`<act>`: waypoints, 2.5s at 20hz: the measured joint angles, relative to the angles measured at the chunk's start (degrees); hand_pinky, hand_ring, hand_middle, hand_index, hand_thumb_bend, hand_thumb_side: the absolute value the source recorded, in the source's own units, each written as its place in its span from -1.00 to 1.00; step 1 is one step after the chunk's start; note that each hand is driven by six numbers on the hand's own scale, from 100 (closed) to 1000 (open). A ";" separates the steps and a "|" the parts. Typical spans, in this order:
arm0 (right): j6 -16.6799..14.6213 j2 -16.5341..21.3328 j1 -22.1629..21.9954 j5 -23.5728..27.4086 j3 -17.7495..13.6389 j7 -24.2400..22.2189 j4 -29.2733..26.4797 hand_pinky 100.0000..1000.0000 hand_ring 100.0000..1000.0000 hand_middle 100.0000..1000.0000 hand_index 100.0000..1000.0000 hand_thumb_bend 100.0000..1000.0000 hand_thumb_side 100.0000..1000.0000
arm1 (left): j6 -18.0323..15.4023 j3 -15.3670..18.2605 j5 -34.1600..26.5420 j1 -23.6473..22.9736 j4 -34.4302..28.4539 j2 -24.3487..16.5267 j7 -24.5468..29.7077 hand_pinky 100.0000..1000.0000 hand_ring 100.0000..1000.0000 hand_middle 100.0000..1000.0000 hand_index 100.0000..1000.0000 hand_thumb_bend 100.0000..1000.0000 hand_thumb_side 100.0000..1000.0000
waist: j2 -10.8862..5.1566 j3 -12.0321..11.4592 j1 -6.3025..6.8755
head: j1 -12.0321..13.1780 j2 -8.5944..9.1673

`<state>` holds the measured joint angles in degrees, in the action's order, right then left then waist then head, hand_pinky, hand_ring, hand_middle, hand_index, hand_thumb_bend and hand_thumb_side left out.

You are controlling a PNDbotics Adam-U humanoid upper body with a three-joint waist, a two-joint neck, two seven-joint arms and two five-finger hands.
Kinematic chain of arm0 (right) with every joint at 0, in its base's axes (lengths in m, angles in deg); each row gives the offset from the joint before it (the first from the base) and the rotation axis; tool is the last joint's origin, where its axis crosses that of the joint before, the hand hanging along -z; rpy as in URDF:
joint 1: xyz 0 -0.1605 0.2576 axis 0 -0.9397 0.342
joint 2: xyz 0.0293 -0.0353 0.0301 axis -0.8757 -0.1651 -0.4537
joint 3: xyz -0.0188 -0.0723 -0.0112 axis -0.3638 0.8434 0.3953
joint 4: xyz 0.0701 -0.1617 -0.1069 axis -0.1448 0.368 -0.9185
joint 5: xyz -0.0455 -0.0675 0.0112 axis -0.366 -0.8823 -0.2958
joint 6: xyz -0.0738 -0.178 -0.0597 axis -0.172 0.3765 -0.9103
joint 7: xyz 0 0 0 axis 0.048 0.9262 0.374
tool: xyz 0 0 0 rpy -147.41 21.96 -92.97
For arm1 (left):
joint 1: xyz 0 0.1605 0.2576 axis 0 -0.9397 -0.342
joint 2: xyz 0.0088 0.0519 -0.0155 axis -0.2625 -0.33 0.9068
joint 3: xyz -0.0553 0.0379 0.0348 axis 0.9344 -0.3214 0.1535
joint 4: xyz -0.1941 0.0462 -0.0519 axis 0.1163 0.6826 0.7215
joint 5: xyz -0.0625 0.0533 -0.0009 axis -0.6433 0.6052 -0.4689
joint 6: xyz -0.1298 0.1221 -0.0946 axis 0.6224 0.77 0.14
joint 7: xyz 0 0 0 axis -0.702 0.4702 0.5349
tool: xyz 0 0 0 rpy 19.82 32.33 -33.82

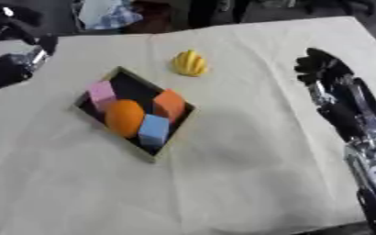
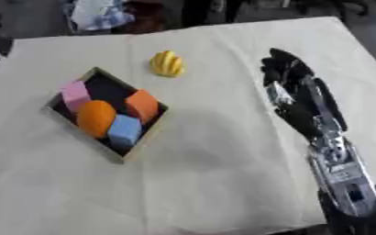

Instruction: Pick up objects on the table and place them in the box.

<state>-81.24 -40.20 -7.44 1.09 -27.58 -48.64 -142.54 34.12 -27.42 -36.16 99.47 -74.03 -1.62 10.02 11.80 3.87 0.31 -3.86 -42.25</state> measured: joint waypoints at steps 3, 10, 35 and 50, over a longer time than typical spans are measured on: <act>-0.09 3.33 6.26 -0.19 -0.05 0.17 2.26 0.59 0.59 0.52 0.80 -1.00 -0.30 | -0.12 1.99 -3.38 -3.28 -3.07 2.23 -4.00 0.43 0.05 0.19 0.49 -0.59 0.15 | -0.01 -1.34 -0.01 | -0.79 -0.01; -0.38 8.74 21.08 -1.68 1.16 -2.03 17.89 0.60 0.61 0.54 0.82 -1.00 -0.36 | -0.22 4.72 -6.33 -9.33 -7.83 8.13 -8.70 0.41 0.02 0.16 0.47 -0.58 0.15 | -0.13 -5.66 -0.02 | -3.76 -0.01; -0.84 1.17 40.37 -45.33 -3.05 -1.23 71.75 0.68 0.80 0.71 0.89 -1.00 -0.16 | -1.29 4.88 -6.98 -15.20 -9.16 19.86 -6.81 0.43 0.01 0.15 0.46 -0.61 0.29 | -0.15 -15.03 -0.03 | -11.51 0.24; -6.11 -0.62 40.25 -50.90 -2.14 -15.17 72.64 0.70 0.79 0.70 0.87 -1.00 0.09 | -0.70 4.54 -6.65 -15.66 -8.79 21.08 -5.26 0.42 0.00 0.14 0.45 -0.79 0.36 | -0.15 -14.86 -0.03 | -11.89 -0.01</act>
<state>-87.35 -40.83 32.81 -49.81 -29.71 -63.81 -69.90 33.42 -22.88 -42.81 83.81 -82.82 19.45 4.75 11.65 -10.99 0.28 -15.74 -42.26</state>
